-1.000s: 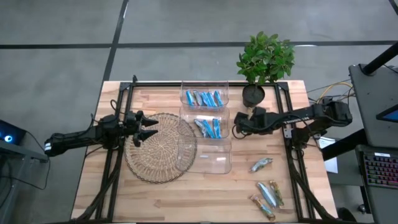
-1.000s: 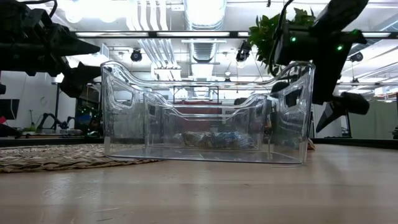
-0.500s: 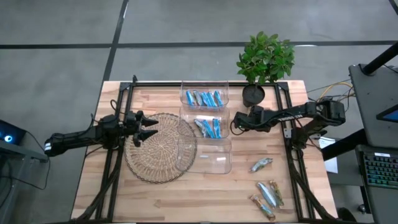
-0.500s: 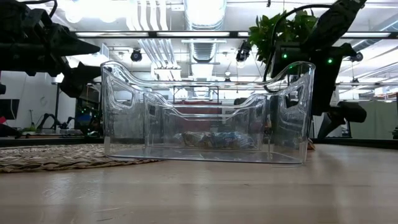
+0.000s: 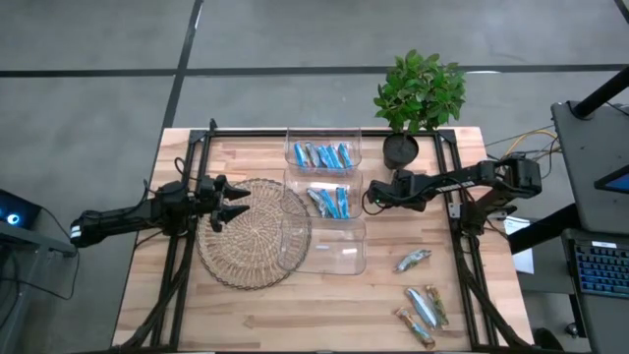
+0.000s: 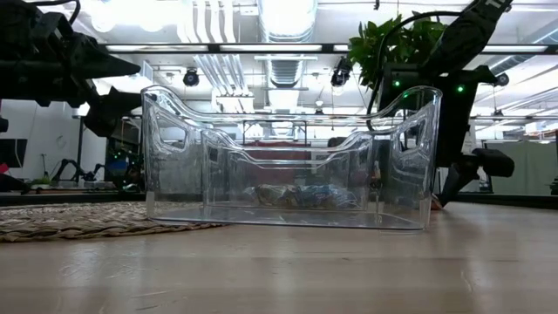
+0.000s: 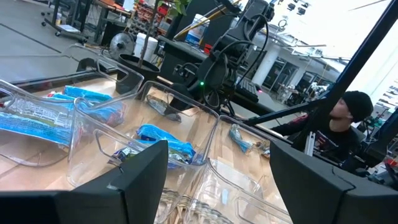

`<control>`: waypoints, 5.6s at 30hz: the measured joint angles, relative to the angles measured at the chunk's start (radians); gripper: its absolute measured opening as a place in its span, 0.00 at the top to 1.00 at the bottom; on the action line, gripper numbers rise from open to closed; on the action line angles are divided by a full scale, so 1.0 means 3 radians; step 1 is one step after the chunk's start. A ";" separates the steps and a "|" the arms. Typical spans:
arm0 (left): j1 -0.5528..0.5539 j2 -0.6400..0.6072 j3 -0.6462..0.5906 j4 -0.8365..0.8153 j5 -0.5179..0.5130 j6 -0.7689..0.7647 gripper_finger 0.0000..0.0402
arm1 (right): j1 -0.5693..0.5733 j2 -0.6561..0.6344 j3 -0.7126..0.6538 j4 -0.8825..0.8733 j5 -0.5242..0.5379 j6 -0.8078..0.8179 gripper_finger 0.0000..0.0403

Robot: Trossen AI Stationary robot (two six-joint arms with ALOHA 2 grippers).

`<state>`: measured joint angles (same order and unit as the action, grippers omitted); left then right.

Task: Pick and place Granola Bars by type
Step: Put the yellow granola bar into the bottom transparent bin

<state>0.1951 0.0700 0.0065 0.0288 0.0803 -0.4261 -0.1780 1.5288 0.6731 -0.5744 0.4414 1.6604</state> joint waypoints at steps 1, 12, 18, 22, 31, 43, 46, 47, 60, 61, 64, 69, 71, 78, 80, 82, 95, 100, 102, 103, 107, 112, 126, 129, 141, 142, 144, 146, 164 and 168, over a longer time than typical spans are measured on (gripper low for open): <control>0.0000 0.0000 0.0000 -0.0001 0.0000 0.0001 0.35 | 0.0000 0.0000 0.0000 -0.0002 0.0007 0.0000 0.58; 0.0000 0.0000 0.0001 0.0000 -0.0001 0.0001 0.35 | 0.0014 -0.0073 0.0001 -0.0278 0.0016 0.0159 0.95; 0.0001 0.0000 0.0000 0.0000 0.0000 0.0000 0.35 | 0.0121 -0.0322 0.0182 -0.0940 0.0009 0.0201 0.96; 0.0001 0.0000 -0.0001 0.0000 0.0000 0.0000 0.35 | 0.0242 -0.0534 0.0374 -0.1317 0.0008 0.0230 0.97; 0.0000 0.0000 0.0001 0.0000 0.0000 0.0001 0.35 | 0.0667 -0.0721 0.1098 -0.2211 0.0058 0.0263 0.97; 0.0000 0.0000 0.0000 0.0000 0.0000 0.0001 0.35 | 0.1008 -0.0572 0.2241 -0.3087 0.0191 0.0288 0.97; 0.0001 0.0000 0.0000 0.0000 0.0000 0.0001 0.35 | 0.1061 -0.0438 0.2547 -0.3279 0.0206 0.0286 0.97; 0.0000 0.0000 0.0000 0.0000 -0.0001 0.0000 0.35 | 0.1078 -0.0384 0.2656 -0.3327 0.0218 0.0284 0.97; 0.0000 0.0000 0.0001 0.0000 0.0000 0.0000 0.35 | 0.1190 0.0735 0.3984 -0.3321 0.0320 0.0231 0.97; 0.0001 -0.0001 0.0001 0.0000 0.0000 0.0001 0.35 | 0.1221 0.0847 0.4061 -0.3321 0.0293 0.0291 0.97; 0.0001 -0.0001 0.0000 0.0000 0.0000 -0.0001 0.35 | 0.1330 0.1167 0.4278 -0.3300 0.0183 0.0503 0.97; 0.0001 0.0000 0.0000 0.0000 0.0000 0.0001 0.35 | 0.1514 0.1575 0.4614 -0.3299 -0.0054 0.0867 0.97; 0.0001 -0.0001 0.0000 0.0000 0.0000 0.0001 0.35 | 0.1588 0.1727 0.4734 -0.3294 -0.0164 0.1010 0.97; 0.0001 0.0000 0.0001 0.0000 -0.0001 0.0000 0.35 | 0.1774 0.2146 0.5012 -0.3289 -0.0554 0.1443 0.97; 0.0001 0.0000 0.0001 0.0000 0.0000 0.0001 0.35 | 0.1803 0.2221 0.5021 -0.3285 -0.0678 0.1559 0.97; 0.0001 0.0000 0.0000 0.0000 -0.0001 0.0000 0.35 | 0.1821 0.2278 0.5007 -0.3282 -0.0783 0.1644 0.97; 0.0001 0.0000 0.0001 0.0000 0.0000 0.0001 0.35 | 0.1741 0.2382 0.4576 -0.3087 -0.1250 0.1708 0.97; 0.0000 0.0000 0.0000 0.0000 0.0000 0.0001 0.35 | 0.1645 0.2382 0.4342 -0.2853 -0.1310 0.1594 0.97; 0.0000 0.0000 0.0001 0.0000 -0.0001 0.0001 0.35 | 0.1602 0.2382 0.4250 -0.2723 -0.1324 0.1536 0.97; 0.0001 0.0000 0.0001 0.0000 -0.0001 0.0001 0.35 | 0.1586 0.2382 0.4203 -0.2660 -0.1340 0.1519 0.97; 0.0001 -0.0001 0.0000 0.0000 -0.0001 0.0000 0.35 | 0.1551 0.2382 0.4076 -0.2566 -0.1523 0.1458 0.97; 0.0001 0.0000 0.0000 0.0000 -0.0001 0.0001 0.35 | 0.1549 0.2379 0.4053 -0.2572 -0.1599 0.1451 0.93; 0.0000 -0.0001 0.0001 0.0000 0.0000 0.0001 0.35 | 0.1552 0.2355 0.4126 -0.2670 -0.1488 0.1421 0.68; 0.0001 0.0000 -0.0001 0.0000 0.0000 0.0001 0.35 | 0.1551 0.2350 0.4254 -0.2893 -0.1376 0.1423 0.64; 0.0001 -0.0001 0.0001 0.0000 -0.0001 0.0001 0.35 | 0.1551 0.2307 0.4837 -0.3321 -0.0927 0.0094 0.48; 0.0000 -0.0001 0.0000 0.0000 0.0000 0.0001 0.35 | 0.1551 0.2294 0.4877 -0.3321 -0.0885 -0.0117 0.46; 0.0001 -0.0001 0.0000 0.0000 0.0000 0.0001 0.35 | 0.1550 0.2260 0.4946 -0.3320 -0.0835 -0.0579 0.43; 0.0001 -0.0001 0.0000 0.0000 0.0000 0.0001 0.35 | 0.1550 0.2211 0.4964 -0.3321 -0.0803 -0.1060 0.39; 0.0000 -0.0001 0.0000 0.0000 0.0000 0.0001 0.35 | 0.1805 0.0758 0.3285 -0.3325 -0.0676 -0.3984 0.19; 0.0000 0.0000 0.0001 0.0000 0.0000 0.0001 0.35 | 0.1914 0.0361 0.2696 -0.3323 -0.0628 -0.4639 0.19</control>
<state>0.1951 0.0700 0.0067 0.0288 0.0802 -0.4259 0.3964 1.6370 1.4820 -1.5712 0.2530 0.2685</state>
